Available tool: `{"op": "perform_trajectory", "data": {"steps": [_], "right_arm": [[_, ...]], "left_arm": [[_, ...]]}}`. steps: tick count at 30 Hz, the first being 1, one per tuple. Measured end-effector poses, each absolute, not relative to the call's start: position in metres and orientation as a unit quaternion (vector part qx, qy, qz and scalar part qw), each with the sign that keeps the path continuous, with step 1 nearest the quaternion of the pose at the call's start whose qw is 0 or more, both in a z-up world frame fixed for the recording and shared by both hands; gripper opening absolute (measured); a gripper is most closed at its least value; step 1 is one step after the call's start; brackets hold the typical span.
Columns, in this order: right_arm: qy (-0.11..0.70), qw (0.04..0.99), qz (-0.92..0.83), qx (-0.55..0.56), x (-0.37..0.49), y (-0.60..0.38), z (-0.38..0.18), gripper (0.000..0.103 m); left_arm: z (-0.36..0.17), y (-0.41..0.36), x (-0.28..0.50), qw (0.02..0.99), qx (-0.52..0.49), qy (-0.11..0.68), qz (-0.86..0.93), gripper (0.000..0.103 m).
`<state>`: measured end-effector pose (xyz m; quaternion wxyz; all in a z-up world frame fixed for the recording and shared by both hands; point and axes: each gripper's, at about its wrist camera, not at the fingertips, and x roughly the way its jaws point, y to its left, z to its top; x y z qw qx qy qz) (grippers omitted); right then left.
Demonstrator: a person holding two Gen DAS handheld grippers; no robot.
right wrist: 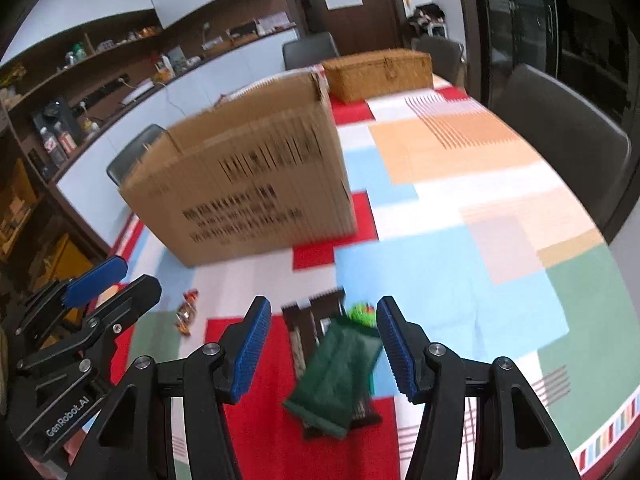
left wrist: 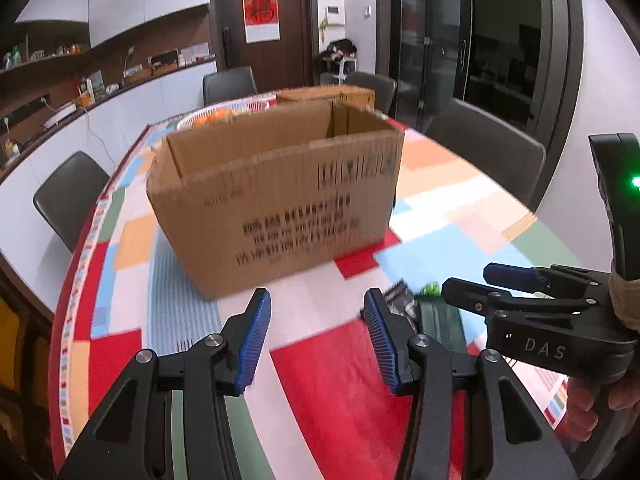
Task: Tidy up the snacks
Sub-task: 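Grasp the dark green wrapped bar with the right tool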
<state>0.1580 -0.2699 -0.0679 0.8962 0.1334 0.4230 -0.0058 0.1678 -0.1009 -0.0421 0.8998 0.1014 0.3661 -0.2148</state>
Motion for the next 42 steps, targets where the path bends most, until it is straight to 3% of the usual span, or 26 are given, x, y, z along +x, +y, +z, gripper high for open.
{"op": "perform_trajectory", "data": {"steps": [12,24,37,42], "right_arm": [[0.465,0.871,0.013,0.157,0.142,-0.261,-0.114,0.056],[0.482,0.863,0.002,0.155,0.147,-0.257,-0.129,0.056],[0.491,0.868,-0.021,0.072,0.173,-0.232,-0.137,0.056],[0.487,0.871,-0.02,0.068,0.171,-0.232,-0.138,0.051]], "left_arm": [[-0.091,-0.096,0.155,0.879,0.104,0.413,-0.217,0.048],[-0.102,-0.09,0.16,0.875,0.094,0.424,-0.214,0.048],[-0.117,-0.07,0.172,0.87,0.064,0.451,-0.19,0.048],[-0.12,-0.072,0.173,0.866,0.064,0.456,-0.193,0.048]]}}
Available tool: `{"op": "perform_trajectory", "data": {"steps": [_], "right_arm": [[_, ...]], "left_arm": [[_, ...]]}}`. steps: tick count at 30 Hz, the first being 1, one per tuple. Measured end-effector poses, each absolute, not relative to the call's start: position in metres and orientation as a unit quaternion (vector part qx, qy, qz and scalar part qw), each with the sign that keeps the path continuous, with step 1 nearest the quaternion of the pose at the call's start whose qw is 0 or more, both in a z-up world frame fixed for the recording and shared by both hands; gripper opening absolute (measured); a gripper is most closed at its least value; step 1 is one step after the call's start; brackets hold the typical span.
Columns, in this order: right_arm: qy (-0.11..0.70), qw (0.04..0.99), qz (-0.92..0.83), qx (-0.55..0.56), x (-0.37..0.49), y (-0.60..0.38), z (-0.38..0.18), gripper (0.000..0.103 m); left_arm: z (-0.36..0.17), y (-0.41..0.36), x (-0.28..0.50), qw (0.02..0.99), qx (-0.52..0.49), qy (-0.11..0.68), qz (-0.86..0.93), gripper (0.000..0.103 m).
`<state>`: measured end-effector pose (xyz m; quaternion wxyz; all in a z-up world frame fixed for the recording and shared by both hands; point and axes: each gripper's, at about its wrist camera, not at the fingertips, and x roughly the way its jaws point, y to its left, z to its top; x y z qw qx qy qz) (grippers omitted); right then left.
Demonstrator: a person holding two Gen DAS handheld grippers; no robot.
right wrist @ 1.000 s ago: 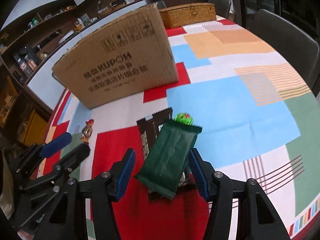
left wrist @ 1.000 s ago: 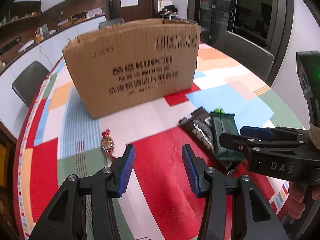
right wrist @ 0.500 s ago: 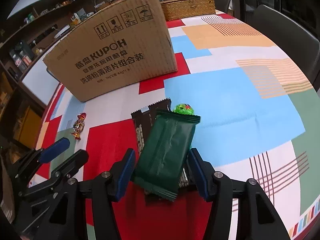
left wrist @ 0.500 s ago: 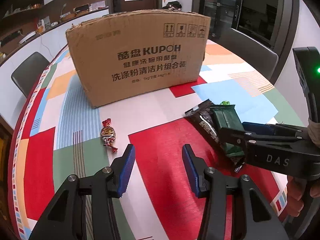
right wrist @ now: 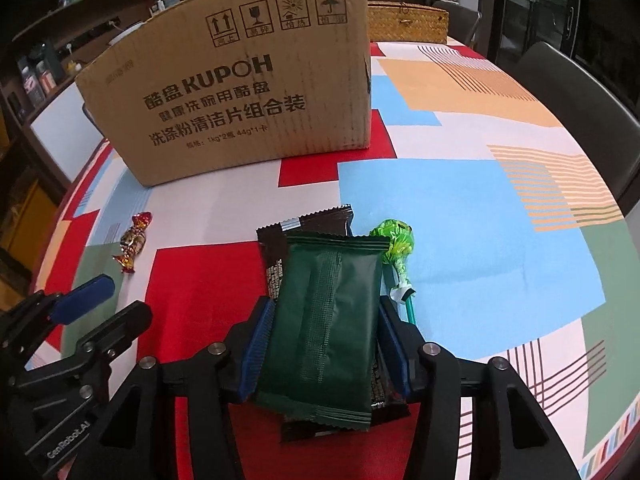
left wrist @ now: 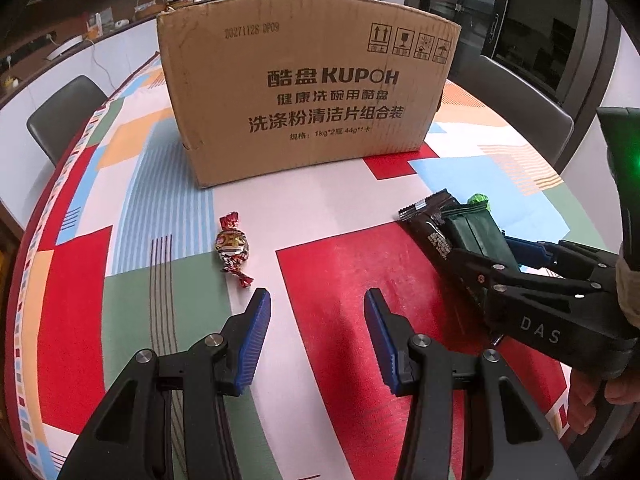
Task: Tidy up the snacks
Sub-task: 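Grasp the dark green wrapped bar with the right tool, then grasp the green lollipop by its head with the left tool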
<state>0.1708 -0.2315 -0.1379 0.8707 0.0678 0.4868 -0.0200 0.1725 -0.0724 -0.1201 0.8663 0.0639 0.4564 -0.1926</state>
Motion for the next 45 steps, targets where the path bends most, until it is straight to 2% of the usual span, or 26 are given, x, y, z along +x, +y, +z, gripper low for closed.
{"op": "perform_trajectory", "data": {"steps": [2,5,16,26,40,45], "right_arm": [[0.484,0.872,-0.021,0.062,0.168,-0.231,-0.137,0.05],[0.479,0.875,-0.019,0.073,0.164,-0.234,-0.134,0.043],[0.462,0.88,-0.003,0.112,0.153,-0.25,-0.119,0.042],[0.436,0.888,-0.045,0.137,0.141,-0.296,-0.107,0.042],[0.409,0.892,-0.081,0.175,0.133,-0.342,-0.115,0.042],[0.405,0.889,-0.083,0.196,0.132,-0.353,-0.122,0.042]], "left_arm": [[-0.12,-0.074,0.173,0.866,0.065,0.457,-0.195,0.048],[-0.119,-0.078,0.171,0.866,0.069,0.455,-0.197,0.048],[-0.106,-0.1,0.17,0.861,0.064,0.452,-0.225,0.048],[-0.098,-0.167,0.184,0.833,0.089,0.447,-0.313,0.047],[-0.109,-0.229,0.204,0.809,0.131,0.461,-0.34,0.032],[-0.121,-0.243,0.206,0.809,0.154,0.466,-0.323,0.03]]}}
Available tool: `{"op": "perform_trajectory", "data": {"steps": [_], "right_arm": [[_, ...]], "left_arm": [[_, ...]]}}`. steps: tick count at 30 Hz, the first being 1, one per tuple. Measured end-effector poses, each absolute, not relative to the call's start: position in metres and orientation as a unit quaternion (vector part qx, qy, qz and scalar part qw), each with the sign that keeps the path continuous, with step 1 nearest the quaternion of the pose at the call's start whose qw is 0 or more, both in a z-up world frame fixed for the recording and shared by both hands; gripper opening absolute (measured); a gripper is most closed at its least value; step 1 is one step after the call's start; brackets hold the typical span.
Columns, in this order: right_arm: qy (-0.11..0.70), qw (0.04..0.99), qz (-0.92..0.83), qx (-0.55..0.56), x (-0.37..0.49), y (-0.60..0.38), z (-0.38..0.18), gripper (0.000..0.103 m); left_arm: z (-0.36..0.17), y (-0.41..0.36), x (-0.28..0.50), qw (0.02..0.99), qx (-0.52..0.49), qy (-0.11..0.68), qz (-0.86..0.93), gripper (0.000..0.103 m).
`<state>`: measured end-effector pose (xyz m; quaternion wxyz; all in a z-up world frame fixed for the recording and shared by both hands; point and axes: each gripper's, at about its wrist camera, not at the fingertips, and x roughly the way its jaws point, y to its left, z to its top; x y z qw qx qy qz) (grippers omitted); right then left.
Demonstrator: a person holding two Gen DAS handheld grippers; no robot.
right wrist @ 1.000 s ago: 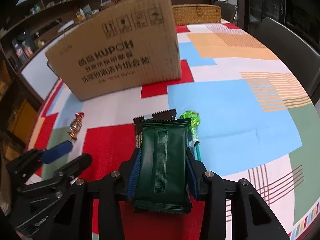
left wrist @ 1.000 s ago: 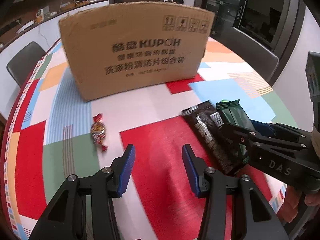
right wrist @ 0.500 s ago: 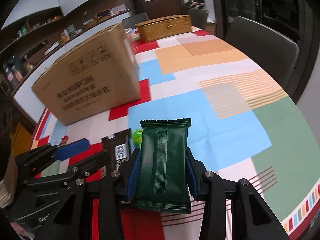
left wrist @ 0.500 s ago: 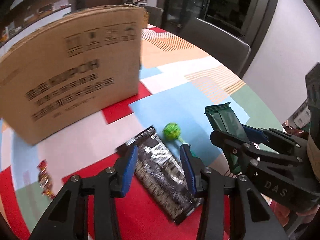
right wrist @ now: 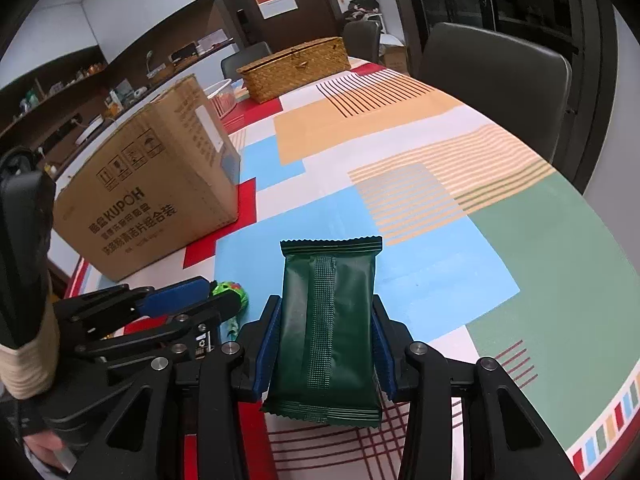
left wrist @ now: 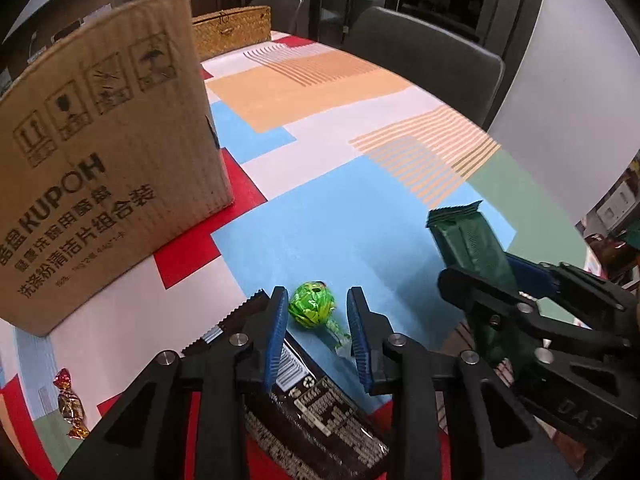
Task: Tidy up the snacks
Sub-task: 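Grasp the green lollipop by its head with the left tool, then carry both snacks over the cardboard box and open both tools to drop them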
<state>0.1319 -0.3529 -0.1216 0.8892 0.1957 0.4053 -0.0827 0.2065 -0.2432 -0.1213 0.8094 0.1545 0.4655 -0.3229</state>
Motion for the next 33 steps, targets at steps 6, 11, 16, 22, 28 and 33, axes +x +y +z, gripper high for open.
{"op": "perform_trajectory", "data": {"steps": [6,11,16,22,28,33], "right_arm": [[0.406,0.887,-0.08,0.206,0.133,-0.358,-0.128,0.042],[0.407,0.886,-0.077,0.21,0.134,-0.359,-0.13,0.043],[0.405,0.887,-0.072,0.209,0.133,-0.356,-0.126,0.042],[0.401,0.892,-0.06,0.2,0.133,-0.346,-0.114,0.042],[0.392,0.9,-0.044,0.186,0.137,-0.329,-0.093,0.042],[0.376,0.911,-0.023,0.169,0.145,-0.309,-0.068,0.042]], "left_arm": [[-0.131,-0.252,0.208,0.805,0.166,0.472,-0.318,0.027],[-0.126,-0.247,0.207,0.809,0.157,0.469,-0.316,0.026],[-0.114,-0.235,0.202,0.818,0.147,0.461,-0.311,0.026],[-0.096,-0.215,0.197,0.831,0.136,0.447,-0.304,0.027],[-0.067,-0.19,0.195,0.849,0.116,0.423,-0.294,0.027],[-0.035,-0.163,0.195,0.873,0.102,0.387,-0.28,0.027]]}}
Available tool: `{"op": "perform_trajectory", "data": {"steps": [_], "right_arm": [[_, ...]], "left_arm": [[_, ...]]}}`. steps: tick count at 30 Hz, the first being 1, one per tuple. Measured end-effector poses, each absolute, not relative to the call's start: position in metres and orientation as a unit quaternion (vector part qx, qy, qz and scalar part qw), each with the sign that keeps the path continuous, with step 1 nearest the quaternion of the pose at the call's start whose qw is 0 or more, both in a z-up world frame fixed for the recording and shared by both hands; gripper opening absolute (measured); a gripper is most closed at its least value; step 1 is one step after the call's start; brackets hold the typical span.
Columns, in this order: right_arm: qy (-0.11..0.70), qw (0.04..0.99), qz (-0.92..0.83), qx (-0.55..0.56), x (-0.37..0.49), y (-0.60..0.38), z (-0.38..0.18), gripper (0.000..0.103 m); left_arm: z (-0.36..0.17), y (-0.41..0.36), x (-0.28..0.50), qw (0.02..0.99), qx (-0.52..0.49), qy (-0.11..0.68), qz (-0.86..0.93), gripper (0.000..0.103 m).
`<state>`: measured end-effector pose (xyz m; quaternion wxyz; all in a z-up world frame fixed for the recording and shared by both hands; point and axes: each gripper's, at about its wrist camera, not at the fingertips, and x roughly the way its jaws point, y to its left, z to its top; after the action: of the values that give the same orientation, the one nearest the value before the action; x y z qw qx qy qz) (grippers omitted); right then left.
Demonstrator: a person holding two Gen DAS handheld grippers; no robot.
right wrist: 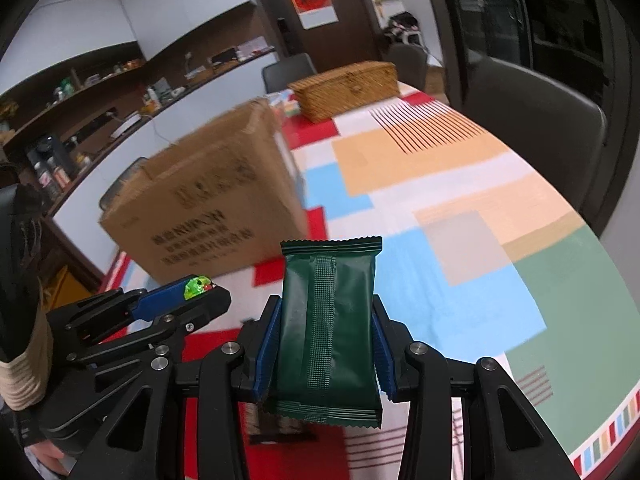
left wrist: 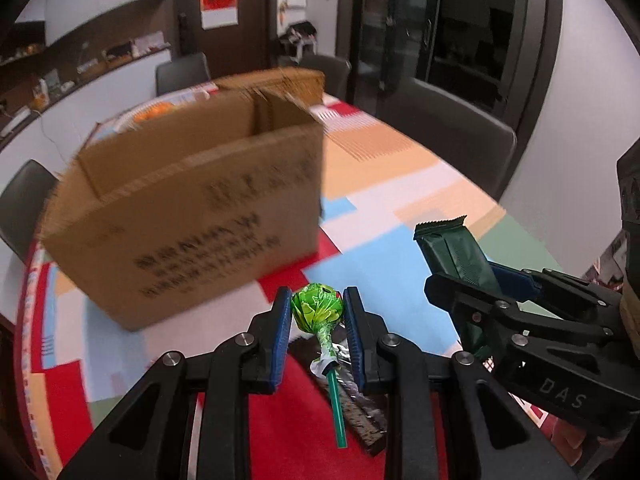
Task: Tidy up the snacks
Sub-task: 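Carry both snacks over the cardboard box and open both tools to drop them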
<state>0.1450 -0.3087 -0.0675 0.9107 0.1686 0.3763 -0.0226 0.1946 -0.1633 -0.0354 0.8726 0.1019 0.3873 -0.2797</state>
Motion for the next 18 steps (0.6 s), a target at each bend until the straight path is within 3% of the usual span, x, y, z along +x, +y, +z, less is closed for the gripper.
{"op": "perform_trajectory", "data": {"steps": [18], "right_arm": [[0.346,0.93,0.067,0.108,0.212,-0.239,0.007,0.042]], "left_arm": [[0.042,-0.082,0.226,0.921,0.074,0.318,-0.212,0.027]]}}
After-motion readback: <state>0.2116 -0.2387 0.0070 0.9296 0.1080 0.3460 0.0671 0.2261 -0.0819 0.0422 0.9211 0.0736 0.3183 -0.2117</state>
